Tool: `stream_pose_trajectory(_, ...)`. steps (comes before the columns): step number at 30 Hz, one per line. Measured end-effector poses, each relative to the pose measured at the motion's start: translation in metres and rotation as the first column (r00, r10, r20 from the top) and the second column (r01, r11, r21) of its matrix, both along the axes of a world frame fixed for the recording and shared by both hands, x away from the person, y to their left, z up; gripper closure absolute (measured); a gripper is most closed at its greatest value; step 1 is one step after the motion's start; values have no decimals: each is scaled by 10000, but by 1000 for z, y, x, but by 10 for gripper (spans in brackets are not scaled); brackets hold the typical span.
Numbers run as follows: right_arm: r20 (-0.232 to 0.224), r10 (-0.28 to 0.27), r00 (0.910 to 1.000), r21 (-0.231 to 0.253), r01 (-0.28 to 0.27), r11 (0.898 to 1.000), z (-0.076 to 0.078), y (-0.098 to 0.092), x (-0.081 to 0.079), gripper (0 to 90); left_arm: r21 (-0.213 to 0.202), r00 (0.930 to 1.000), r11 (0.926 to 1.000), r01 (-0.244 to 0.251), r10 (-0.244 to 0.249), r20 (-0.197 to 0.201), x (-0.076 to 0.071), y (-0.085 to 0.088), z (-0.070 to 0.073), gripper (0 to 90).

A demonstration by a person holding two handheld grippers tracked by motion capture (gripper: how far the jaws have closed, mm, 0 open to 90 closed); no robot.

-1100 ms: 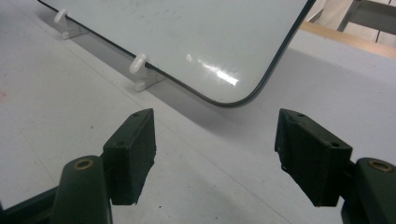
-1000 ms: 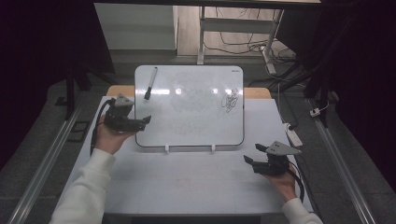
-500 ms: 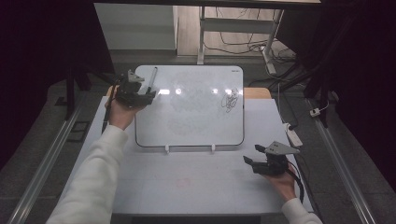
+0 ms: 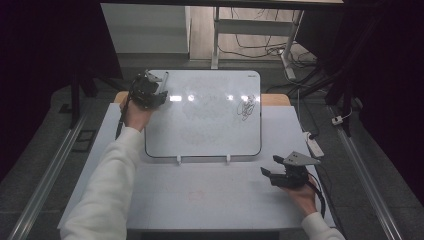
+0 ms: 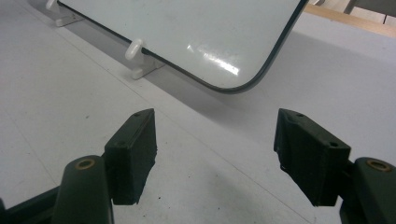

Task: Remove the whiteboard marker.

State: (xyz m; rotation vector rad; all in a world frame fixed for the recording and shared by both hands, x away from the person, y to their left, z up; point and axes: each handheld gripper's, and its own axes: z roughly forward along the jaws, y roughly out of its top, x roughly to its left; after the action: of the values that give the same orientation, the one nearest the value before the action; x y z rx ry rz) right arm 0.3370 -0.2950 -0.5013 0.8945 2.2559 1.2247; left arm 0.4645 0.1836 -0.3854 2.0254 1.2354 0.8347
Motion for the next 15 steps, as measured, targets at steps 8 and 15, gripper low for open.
stream_pose_trajectory(8,-19,-64,10000,-34,64,10000,0,0,0,299,213,9999,9998,-31,28,107,6,0,-1,658)
stream_pose_trajectory(15,-33,-114,9999,-56,114,9999,0,-1,1,299,176,9997,9998,-19,15,223,17,-4,7,708)
